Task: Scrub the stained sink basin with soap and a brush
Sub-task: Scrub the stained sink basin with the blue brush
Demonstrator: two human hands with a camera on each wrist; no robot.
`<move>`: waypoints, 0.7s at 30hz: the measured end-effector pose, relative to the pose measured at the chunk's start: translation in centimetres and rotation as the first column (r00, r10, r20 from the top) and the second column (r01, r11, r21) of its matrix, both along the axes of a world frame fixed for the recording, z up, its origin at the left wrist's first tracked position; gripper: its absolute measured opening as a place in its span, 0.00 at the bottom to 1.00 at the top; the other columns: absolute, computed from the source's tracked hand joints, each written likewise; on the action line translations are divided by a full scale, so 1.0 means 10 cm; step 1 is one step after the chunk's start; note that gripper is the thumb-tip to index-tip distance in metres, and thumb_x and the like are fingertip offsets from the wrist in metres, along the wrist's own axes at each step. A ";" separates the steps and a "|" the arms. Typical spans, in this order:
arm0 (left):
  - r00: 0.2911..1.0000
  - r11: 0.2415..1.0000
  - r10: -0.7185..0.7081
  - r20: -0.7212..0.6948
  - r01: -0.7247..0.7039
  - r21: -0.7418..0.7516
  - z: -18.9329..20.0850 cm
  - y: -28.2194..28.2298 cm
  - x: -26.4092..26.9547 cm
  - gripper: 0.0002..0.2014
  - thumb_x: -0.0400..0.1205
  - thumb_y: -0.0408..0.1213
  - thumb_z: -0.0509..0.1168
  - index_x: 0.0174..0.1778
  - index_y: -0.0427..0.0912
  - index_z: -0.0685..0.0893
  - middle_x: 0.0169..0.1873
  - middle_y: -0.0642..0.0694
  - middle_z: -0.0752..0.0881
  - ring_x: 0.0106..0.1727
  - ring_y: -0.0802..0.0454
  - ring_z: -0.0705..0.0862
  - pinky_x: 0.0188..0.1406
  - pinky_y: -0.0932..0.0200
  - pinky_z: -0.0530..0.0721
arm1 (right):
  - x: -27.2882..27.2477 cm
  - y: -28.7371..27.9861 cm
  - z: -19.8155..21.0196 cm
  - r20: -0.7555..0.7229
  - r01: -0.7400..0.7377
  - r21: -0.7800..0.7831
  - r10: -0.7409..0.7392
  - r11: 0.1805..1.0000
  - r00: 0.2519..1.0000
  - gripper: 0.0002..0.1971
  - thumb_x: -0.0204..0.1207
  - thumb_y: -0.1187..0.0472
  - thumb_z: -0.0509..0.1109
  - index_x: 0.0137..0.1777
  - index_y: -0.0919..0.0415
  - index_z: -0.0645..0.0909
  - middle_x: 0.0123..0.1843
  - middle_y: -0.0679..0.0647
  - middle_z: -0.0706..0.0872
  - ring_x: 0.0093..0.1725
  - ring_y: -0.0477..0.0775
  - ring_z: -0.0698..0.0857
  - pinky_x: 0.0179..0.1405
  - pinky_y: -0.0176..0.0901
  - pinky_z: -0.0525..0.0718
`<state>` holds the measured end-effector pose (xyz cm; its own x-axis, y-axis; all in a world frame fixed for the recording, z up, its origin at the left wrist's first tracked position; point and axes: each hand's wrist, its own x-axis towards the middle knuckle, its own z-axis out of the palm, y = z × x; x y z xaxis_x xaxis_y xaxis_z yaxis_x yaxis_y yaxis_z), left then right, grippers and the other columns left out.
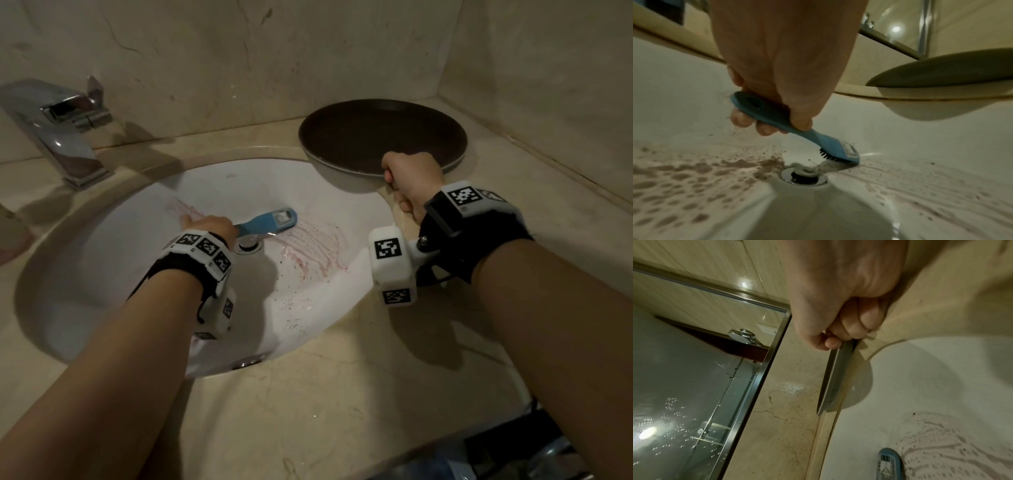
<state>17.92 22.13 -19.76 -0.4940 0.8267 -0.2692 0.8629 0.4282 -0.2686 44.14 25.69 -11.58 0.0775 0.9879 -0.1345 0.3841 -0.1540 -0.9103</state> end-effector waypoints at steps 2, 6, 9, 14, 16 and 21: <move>0.999 0.999 0.038 0.038 -0.038 0.016 -0.02 -0.02 -0.06 0.15 0.85 0.36 0.52 0.64 0.39 0.77 0.65 0.39 0.79 0.71 0.42 0.73 0.79 0.40 0.51 | 0.00 0.00 -0.01 -0.001 -0.003 -0.001 0.003 1.000 1.000 0.15 0.67 0.58 0.64 0.20 0.55 0.72 0.20 0.51 0.71 0.20 0.53 0.66 0.21 0.43 0.60; 0.973 0.992 -0.128 0.193 0.126 0.023 0.05 -0.01 0.13 0.17 0.88 0.42 0.49 0.65 0.37 0.76 0.62 0.39 0.80 0.66 0.42 0.76 0.70 0.49 0.66 | 0.00 0.02 -0.02 0.001 0.010 0.006 -0.010 1.000 1.000 0.15 0.67 0.59 0.64 0.19 0.55 0.72 0.17 0.49 0.71 0.20 0.52 0.67 0.22 0.42 0.61; 0.885 0.935 -0.352 0.304 0.349 0.067 0.05 0.00 0.33 0.14 0.88 0.44 0.46 0.43 0.48 0.75 0.39 0.49 0.78 0.49 0.46 0.76 0.67 0.49 0.63 | 0.00 0.02 -0.02 -0.009 0.013 0.010 -0.013 1.000 1.000 0.14 0.68 0.59 0.63 0.21 0.56 0.72 0.19 0.49 0.71 0.20 0.52 0.67 0.22 0.42 0.61; 0.905 0.925 -0.379 0.191 0.374 0.062 0.03 0.07 0.38 0.13 0.88 0.44 0.46 0.42 0.47 0.72 0.36 0.49 0.76 0.46 0.48 0.74 0.66 0.49 0.61 | -0.01 0.03 -0.03 -0.014 0.013 -0.006 -0.013 1.000 1.000 0.15 0.69 0.58 0.64 0.21 0.55 0.73 0.19 0.48 0.71 0.20 0.51 0.67 0.22 0.41 0.62; 0.956 0.962 -0.271 0.110 0.274 -0.014 -0.09 0.10 0.18 0.13 0.87 0.45 0.49 0.44 0.44 0.74 0.36 0.47 0.76 0.47 0.47 0.77 0.68 0.49 0.66 | 0.00 0.03 -0.02 -0.014 0.010 -0.008 -0.010 1.000 1.000 0.15 0.68 0.59 0.64 0.20 0.55 0.72 0.19 0.49 0.71 0.20 0.51 0.67 0.22 0.42 0.61; 0.991 0.991 -0.082 0.102 0.092 -0.099 -0.72 0.42 -0.47 0.18 0.80 0.52 0.55 0.48 0.42 0.81 0.37 0.44 0.83 0.44 0.40 0.85 0.52 0.42 0.85 | 0.00 0.04 -0.03 -0.010 0.012 -0.011 -0.012 1.000 1.000 0.15 0.68 0.58 0.64 0.21 0.55 0.72 0.16 0.48 0.71 0.20 0.51 0.67 0.22 0.42 0.61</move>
<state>13.26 26.29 -27.00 -0.3890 0.8304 -0.3989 0.9197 0.3247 -0.2208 44.15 26.05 -11.84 0.0879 0.9853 -0.1464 0.3726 -0.1688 -0.9125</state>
